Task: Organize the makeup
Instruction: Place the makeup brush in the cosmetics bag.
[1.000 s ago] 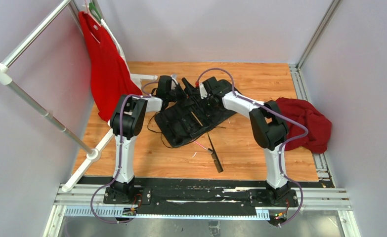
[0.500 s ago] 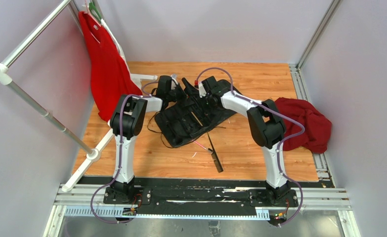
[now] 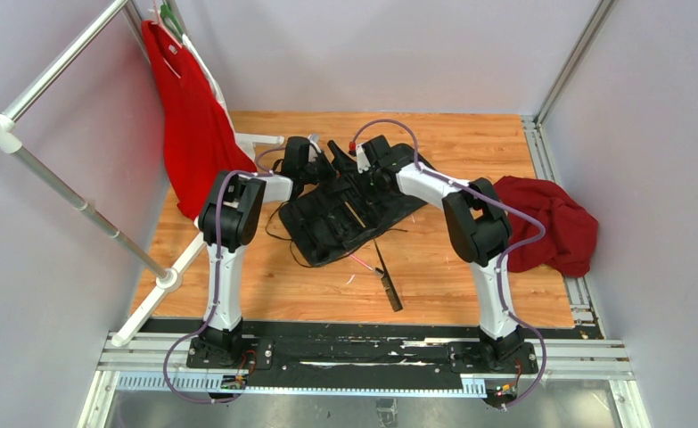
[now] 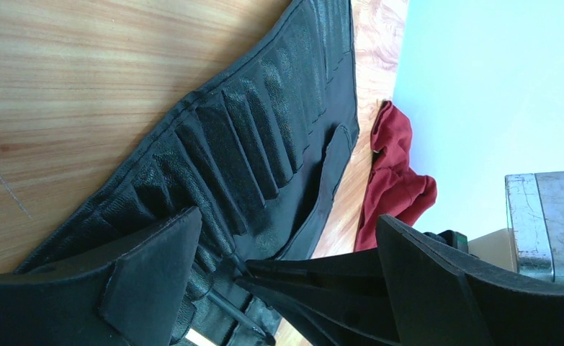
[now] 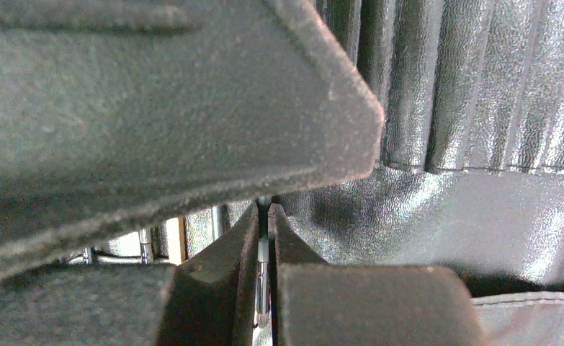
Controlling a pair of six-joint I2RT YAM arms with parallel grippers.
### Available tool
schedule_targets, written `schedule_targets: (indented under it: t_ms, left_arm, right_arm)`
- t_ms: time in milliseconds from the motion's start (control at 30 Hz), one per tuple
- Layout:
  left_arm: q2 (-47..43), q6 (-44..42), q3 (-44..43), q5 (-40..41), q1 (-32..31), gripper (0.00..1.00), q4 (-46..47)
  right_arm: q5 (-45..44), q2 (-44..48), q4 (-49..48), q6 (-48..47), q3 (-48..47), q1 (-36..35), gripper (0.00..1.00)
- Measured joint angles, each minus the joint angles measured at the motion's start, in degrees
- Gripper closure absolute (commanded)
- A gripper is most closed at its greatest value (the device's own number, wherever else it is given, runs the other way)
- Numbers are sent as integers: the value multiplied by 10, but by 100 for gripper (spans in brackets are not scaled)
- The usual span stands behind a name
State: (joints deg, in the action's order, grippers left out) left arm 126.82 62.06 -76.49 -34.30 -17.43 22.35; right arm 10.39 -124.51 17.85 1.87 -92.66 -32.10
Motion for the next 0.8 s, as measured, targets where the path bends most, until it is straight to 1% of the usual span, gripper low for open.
schedule_targets:
  t_ms: [33,167,233,300,433,600,800]
  left_arm:
    - [0,0,0,0,0,2,0]
    - [0,1,0,0,0,2,0]
    - [0,3,0,0,0,2,0]
    - [0,4,0,0,0,2,0]
    - [0,6,0,0,0,2,0]
    - [0,7,0,0,1,2,0]
    - [0,7,0,0,1,2,0]
  right_arm:
    - [0,-1,-1,0,-2,0,97]
    - [1,-4,-2,0,-6,0,83]
    - [3,-4,-3,1,-6,0,81]
    - [5,-4,-5,1,-6,0,76]
    - [6,-4,-7,3,-6,0,70]
    - [6,-4,-16,3,-2,0,66]
    - [5,6,-43,4,22,0,63]
